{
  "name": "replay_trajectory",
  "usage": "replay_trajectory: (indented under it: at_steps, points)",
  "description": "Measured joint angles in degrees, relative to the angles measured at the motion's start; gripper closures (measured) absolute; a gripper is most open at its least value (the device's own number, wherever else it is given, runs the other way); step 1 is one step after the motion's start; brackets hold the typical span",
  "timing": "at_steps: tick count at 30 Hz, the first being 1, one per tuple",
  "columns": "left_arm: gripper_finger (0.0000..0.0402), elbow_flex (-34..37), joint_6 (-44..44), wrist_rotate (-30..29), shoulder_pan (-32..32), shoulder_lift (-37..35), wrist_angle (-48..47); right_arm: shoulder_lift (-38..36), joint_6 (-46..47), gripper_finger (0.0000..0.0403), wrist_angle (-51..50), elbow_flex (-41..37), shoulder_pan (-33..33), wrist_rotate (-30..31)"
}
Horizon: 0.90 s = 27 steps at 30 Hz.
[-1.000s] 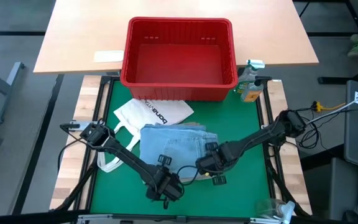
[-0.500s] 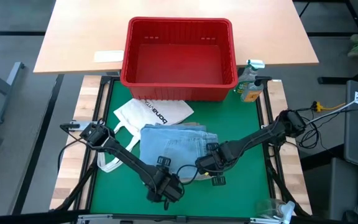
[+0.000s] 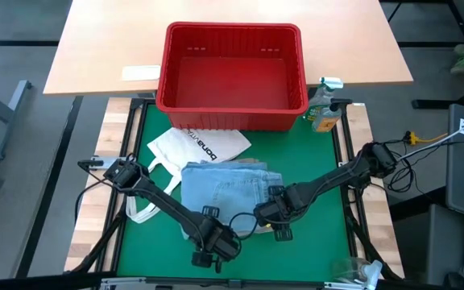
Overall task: Fold laundry
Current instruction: Fold the blue jeans, then put the stacked clothing into the red laundry bin
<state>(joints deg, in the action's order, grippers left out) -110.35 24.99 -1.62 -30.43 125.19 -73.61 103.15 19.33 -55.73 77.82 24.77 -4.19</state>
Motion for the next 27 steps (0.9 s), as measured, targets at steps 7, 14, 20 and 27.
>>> replay_trajectory:
  at_steps: [7, 14, 20, 27]
  points:
    - [0.0236, -7.7, -0.9, -2.5, 0.1, -1.2, -3.7, -0.1, 0.0, 0.0152, -2.4, 0.0, -0.1, -3.6]
    - [0.0236, -18.2, -3.4, -7.2, 0.6, -1.5, -11.7, -2.9, 0.0, 0.0149, -7.6, 0.1, 0.0, -8.4]
    - [0.0236, -23.4, -9.0, -10.1, 2.3, -2.9, -16.3, -8.6, -0.1, 0.0149, -7.1, 0.1, 0.0, -4.7]
    - [0.0237, -23.5, -14.1, -11.0, 7.5, -5.9, -16.4, -13.0, -0.1, 0.0149, -5.6, 0.1, 0.0, 5.3]
